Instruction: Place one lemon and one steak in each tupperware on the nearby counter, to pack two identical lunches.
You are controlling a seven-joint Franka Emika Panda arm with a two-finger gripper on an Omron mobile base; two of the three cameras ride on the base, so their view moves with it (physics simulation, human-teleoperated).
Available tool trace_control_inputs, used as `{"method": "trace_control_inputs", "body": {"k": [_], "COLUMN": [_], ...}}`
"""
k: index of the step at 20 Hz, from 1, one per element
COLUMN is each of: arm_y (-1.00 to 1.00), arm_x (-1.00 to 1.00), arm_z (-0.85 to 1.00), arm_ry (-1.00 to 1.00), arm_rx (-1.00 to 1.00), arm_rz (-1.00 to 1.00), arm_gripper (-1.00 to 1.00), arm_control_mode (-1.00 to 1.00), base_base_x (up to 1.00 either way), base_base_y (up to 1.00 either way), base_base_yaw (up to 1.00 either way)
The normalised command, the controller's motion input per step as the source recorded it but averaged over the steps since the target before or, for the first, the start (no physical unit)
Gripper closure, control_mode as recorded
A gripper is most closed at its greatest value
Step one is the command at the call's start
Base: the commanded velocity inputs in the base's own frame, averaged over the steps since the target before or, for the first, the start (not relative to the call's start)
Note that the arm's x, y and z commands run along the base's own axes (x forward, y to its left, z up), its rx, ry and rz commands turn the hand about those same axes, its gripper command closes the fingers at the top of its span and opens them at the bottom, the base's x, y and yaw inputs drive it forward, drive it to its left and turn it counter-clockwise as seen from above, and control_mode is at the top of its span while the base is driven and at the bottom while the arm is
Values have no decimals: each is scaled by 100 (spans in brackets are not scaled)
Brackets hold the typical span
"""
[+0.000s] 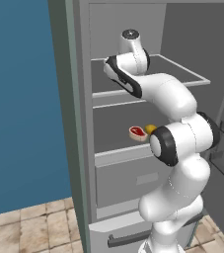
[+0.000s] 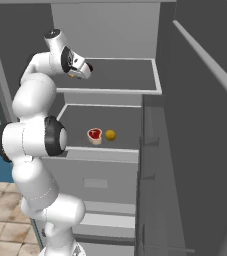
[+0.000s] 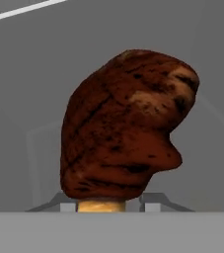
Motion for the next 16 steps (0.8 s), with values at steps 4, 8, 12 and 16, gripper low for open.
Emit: {"method": "trace_control_inputs", "body": {"k": [4,8,12,16], "arm_y": [-54,-54,-39,-13], "arm_x": [-64,-87,-19,-56], "arm_z": [-35,-65,-61,-2], "arm_ry": [5,-10,-34,-31], "arm_rx": [2,0,0,0], "arm_rz": [0,2,11,19], "arm_gripper": [100,100,100,100], "arm_control_mode": [-100,-100,-100,-100], "base_base_x": [0,0,0,0], "base_base_y": [0,0,0,0], "base_base_yaw": [0,0,0,0]}}
